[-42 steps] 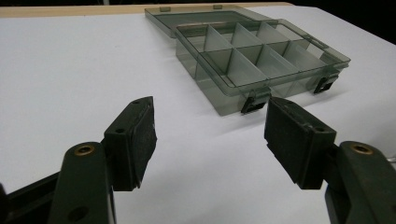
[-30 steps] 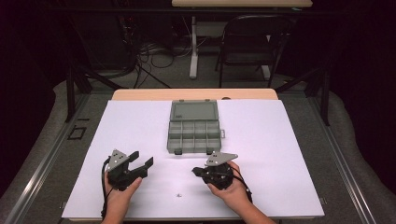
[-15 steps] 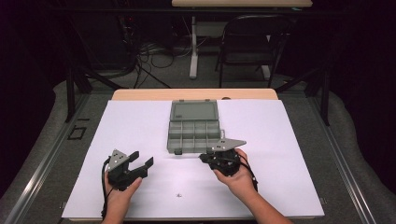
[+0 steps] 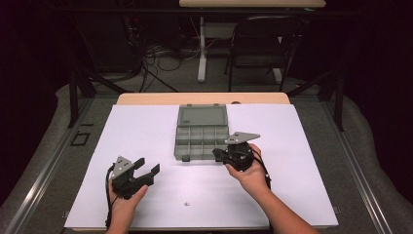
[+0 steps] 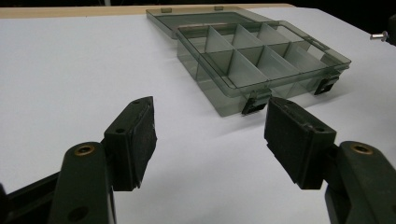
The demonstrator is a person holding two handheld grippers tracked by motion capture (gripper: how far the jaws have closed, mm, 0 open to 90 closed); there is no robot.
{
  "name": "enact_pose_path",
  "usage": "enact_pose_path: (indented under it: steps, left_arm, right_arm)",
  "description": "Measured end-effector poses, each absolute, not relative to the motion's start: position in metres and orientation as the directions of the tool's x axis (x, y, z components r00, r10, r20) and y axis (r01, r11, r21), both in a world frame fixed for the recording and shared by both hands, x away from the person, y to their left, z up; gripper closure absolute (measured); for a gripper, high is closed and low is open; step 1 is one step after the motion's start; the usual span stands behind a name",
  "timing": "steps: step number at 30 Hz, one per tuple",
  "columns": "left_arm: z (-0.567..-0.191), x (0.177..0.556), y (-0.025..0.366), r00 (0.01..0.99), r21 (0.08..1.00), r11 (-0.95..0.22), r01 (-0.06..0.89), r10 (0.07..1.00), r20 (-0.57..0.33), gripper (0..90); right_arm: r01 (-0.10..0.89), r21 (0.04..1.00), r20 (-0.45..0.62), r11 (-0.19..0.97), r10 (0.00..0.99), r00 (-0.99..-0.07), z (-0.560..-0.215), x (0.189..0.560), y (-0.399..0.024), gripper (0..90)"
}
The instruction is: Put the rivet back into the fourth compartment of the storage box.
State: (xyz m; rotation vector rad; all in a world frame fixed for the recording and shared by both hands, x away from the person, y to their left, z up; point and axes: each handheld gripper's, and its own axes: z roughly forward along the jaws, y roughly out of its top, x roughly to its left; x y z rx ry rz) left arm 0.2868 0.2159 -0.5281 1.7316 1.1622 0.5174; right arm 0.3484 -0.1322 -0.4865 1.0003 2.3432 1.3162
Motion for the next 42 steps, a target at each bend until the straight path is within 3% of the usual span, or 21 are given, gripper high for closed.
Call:
enact_pose_path:
  steps: [21, 42]
  left_arm:
    - [-0.528, 0.287, 0.216, 0.458, 0.876, -0.094, 0.473, 0.876, -0.152, 33.9]
    - [-0.529, 0.287, 0.216, 0.459, 0.876, -0.092, 0.473, 0.875, -0.156, 34.0]
  right_arm:
    - [0.450, 0.828, 0.068, 0.335, 0.736, -0.673, -0.472, 0.380, -0.137, 88.9]
    - [0.492, 0.807, 0.064, 0.326, 0.780, -0.623, -0.486, 0.404, -0.134, 88.8]
